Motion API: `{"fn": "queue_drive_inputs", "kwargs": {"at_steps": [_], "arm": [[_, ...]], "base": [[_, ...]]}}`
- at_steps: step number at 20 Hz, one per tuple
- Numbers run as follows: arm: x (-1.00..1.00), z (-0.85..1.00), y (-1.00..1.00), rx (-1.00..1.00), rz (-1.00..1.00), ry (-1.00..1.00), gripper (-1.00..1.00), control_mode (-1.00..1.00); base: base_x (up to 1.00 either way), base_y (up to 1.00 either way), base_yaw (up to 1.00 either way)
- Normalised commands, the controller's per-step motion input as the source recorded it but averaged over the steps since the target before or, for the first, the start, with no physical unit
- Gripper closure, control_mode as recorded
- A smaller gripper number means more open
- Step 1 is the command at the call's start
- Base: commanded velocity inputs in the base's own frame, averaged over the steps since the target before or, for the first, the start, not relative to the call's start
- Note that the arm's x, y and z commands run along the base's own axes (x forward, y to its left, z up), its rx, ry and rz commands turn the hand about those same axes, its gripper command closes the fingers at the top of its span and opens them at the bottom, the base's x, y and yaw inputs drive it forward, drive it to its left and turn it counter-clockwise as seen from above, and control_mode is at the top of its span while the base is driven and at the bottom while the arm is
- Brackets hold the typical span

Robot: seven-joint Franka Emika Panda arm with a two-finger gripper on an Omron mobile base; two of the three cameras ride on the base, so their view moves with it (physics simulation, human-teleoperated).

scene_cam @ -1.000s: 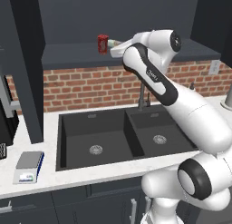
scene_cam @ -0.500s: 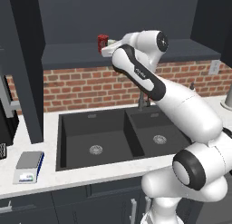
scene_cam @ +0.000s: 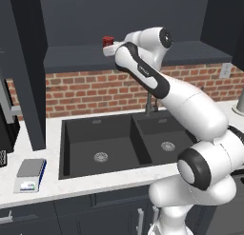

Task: Pick the yogurt and place it on the digital scale for weighing, and close the cabinet.

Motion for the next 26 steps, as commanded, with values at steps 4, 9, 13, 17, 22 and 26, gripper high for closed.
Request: {"fn": "queue_drive_inputs", "kwargs": {"at_steps": [4,9,13,17,22,26], "arm": [[0.01,0.03,-0.05,0.10,0.00,0.05,-1.00,-1.00],[0.07,0.02,-0.07,0.01,0.00,0.00,-1.00,-1.00],[0.05,0.00,-0.03,0.00,0.00,0.00,-1.00,-1.00],[0.25,0.00,0.00,0.00,0.00,0.01,-1.00,-1.00],[0.37,0.00,0.00,0.00,0.00,0.02,-1.00,-1.00],[0.18,0.00,0.00,0.00,0.00,0.02,-1.00,-1.00]], "base": [[0.00,0.00,0.00],[0.00,0.00,0.00],[0.00,0.00,0.00],[0.00,0.00,0.00],[0.00,0.00,0.00],[0.00,0.00,0.00]]}}
